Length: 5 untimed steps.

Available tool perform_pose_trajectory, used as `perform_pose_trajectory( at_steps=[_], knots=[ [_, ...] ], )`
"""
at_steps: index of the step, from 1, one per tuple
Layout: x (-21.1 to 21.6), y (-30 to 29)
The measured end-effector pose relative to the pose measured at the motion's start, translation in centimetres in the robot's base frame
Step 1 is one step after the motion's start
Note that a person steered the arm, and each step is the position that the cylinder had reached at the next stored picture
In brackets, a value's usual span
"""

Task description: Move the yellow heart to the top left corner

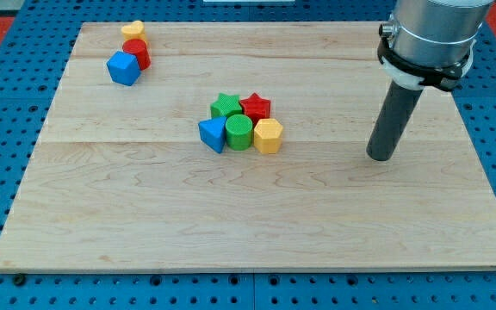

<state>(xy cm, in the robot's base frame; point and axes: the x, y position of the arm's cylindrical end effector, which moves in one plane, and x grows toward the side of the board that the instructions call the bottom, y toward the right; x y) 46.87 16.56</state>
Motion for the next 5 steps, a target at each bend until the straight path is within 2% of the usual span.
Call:
perform_pose_trajectory(
  at_steps=[4, 5],
  knots=[
    [-0.2, 0.0],
    [-2.1, -0.1]
  ],
)
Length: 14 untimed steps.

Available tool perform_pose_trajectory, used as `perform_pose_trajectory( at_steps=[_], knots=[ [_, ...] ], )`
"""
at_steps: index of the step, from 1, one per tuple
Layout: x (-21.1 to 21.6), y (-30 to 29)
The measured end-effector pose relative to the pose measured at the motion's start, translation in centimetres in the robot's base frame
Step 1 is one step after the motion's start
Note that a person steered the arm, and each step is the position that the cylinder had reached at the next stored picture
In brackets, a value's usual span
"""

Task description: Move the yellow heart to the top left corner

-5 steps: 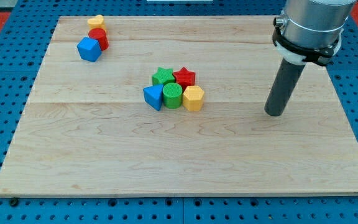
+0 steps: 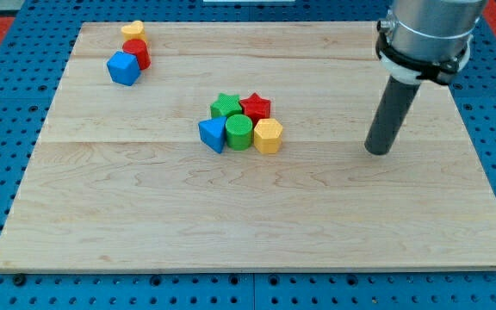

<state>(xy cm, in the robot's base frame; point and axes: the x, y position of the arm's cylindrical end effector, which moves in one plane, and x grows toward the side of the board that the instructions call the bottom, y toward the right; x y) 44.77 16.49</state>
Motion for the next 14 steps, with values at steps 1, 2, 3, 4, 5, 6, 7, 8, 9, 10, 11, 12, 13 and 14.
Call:
perform_pose_trajectory(
  at_steps=[1, 2, 3, 4, 5, 6, 7, 8, 9, 10, 11, 12, 13, 14],
  knots=[
    [-1.2, -0.4],
    [-6.9, 1.2],
    [-16.1, -2.0],
    [-20.6, -5.2],
    [-24.1, -16.2],
    [-25.6, -19.6],
    [-25.6, -21.1],
    [-25.6, -25.2],
    [-25.5, -28.4],
    [-25.6, -31.0],
    [-23.4, -31.3],
    [-23.2, -32.0],
    [-22.6, -31.7],
    [-17.9, -31.7]
  ],
)
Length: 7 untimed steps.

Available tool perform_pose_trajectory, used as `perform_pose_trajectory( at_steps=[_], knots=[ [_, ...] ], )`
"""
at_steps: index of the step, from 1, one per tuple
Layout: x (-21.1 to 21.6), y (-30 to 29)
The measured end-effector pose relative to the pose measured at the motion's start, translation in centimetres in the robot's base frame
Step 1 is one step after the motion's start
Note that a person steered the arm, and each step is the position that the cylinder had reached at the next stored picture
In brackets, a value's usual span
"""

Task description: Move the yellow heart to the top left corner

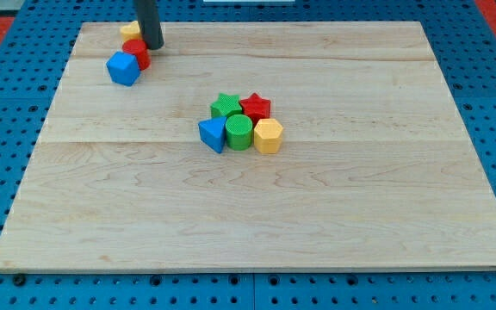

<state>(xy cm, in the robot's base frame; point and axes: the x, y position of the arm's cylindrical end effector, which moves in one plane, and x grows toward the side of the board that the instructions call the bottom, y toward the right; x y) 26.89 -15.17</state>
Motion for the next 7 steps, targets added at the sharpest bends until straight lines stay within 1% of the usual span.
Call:
perform_pose_trajectory(
  at_steps=[1, 2, 3, 4, 5, 6, 7],
  knots=[
    [3.3, 1.1],
    [1.8, 3.4],
    [-3.9, 2.7],
    [-3.4, -3.1],
    [-2.4, -6.6],
    [-0.9, -7.6],
    [2.3, -1.3]
  ],
)
